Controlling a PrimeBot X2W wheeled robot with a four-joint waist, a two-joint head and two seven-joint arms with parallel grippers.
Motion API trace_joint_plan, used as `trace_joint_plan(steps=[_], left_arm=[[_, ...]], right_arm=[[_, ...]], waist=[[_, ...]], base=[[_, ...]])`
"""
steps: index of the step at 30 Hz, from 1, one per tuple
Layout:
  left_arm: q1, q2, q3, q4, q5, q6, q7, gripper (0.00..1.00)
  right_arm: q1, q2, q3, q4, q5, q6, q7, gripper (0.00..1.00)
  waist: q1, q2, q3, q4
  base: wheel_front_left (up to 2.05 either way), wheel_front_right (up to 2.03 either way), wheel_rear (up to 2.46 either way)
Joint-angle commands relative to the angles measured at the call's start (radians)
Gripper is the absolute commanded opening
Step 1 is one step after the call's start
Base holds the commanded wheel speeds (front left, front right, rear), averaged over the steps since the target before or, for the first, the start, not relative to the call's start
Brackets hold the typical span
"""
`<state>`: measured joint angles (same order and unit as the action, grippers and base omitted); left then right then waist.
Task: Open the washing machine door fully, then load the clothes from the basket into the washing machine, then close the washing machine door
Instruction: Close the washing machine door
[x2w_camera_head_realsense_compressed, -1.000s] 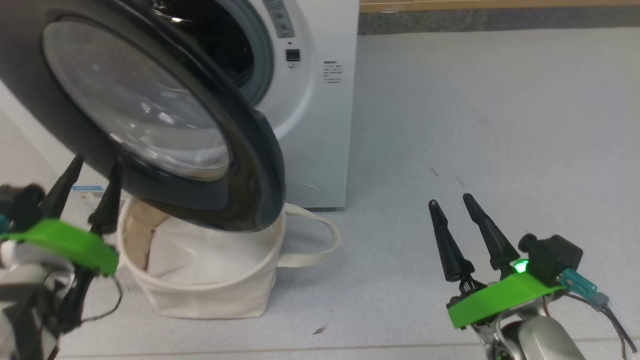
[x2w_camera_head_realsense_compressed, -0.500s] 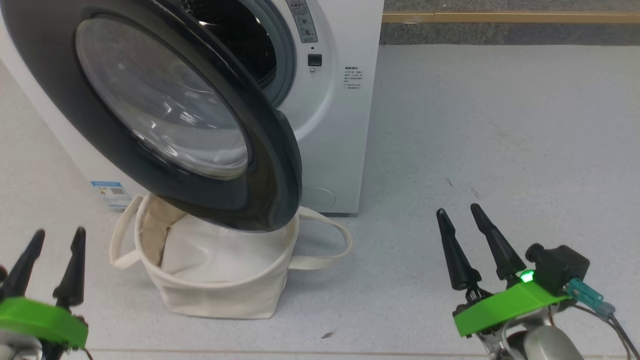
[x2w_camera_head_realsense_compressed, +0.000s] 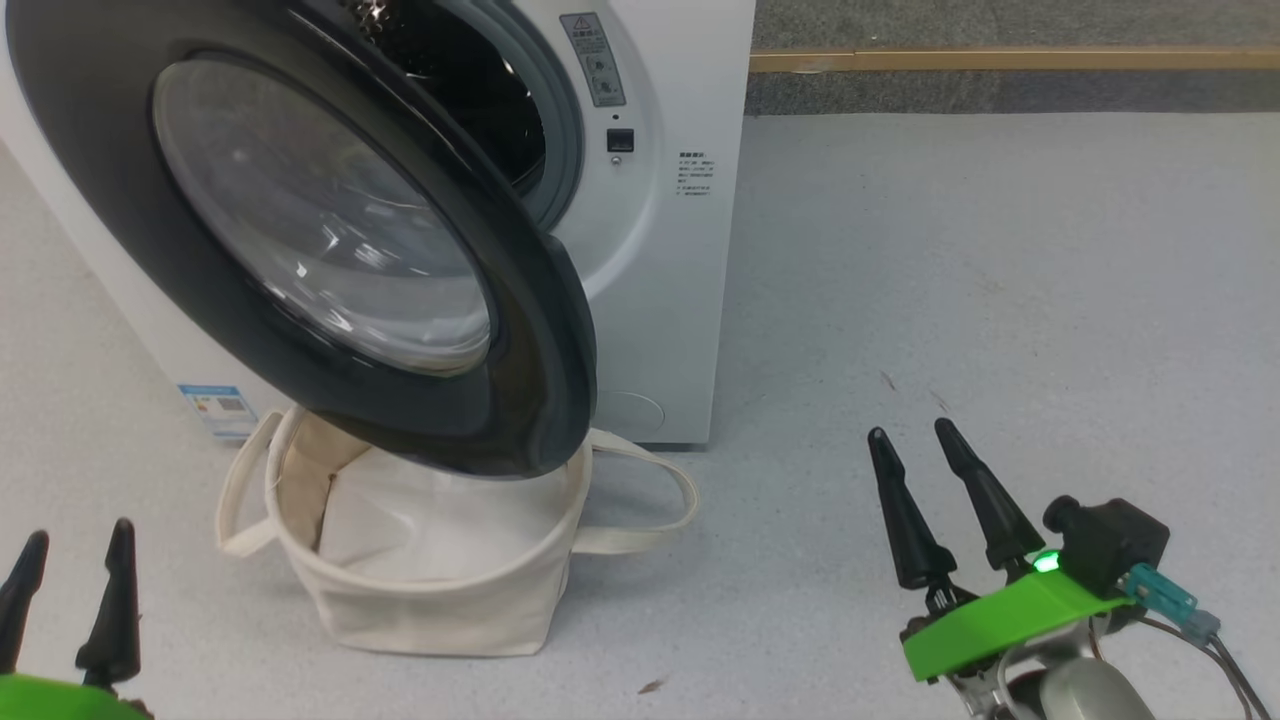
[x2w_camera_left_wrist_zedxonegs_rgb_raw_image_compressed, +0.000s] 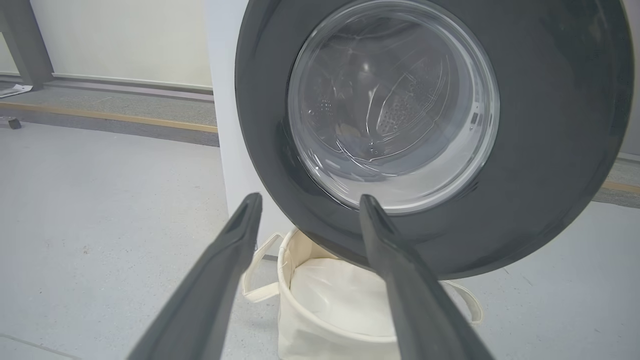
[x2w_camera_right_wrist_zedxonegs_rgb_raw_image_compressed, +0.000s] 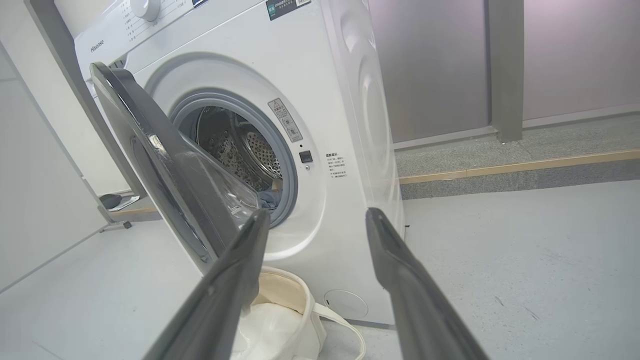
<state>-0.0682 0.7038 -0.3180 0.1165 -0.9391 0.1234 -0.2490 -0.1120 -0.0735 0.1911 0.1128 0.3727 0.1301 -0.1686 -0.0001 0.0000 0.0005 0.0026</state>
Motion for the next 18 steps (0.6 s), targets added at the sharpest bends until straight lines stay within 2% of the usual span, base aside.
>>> trace_joint_plan(steps=[1,18], left_arm=[[-0.039,0.045,0.067,-0.033,0.012,0.002,-0.013,1.0],[-0.012,0.039,0.105,-0.049,0.044,-0.024,-0.013,1.0]], right_arm=[[-0.01,0.001,0.024,-0.029,0.008,0.001,-0.014,1.0],[0.015,0.0,-0.008,-0.031,0.007,0.001,-0.012,1.0]], waist=[[0.0001,0.0,-0.001,-0.002],[0.0001,0.0,-0.005,-0.017]], base=[[0.0,0.0,0.0],[0.0,0.0,0.0]])
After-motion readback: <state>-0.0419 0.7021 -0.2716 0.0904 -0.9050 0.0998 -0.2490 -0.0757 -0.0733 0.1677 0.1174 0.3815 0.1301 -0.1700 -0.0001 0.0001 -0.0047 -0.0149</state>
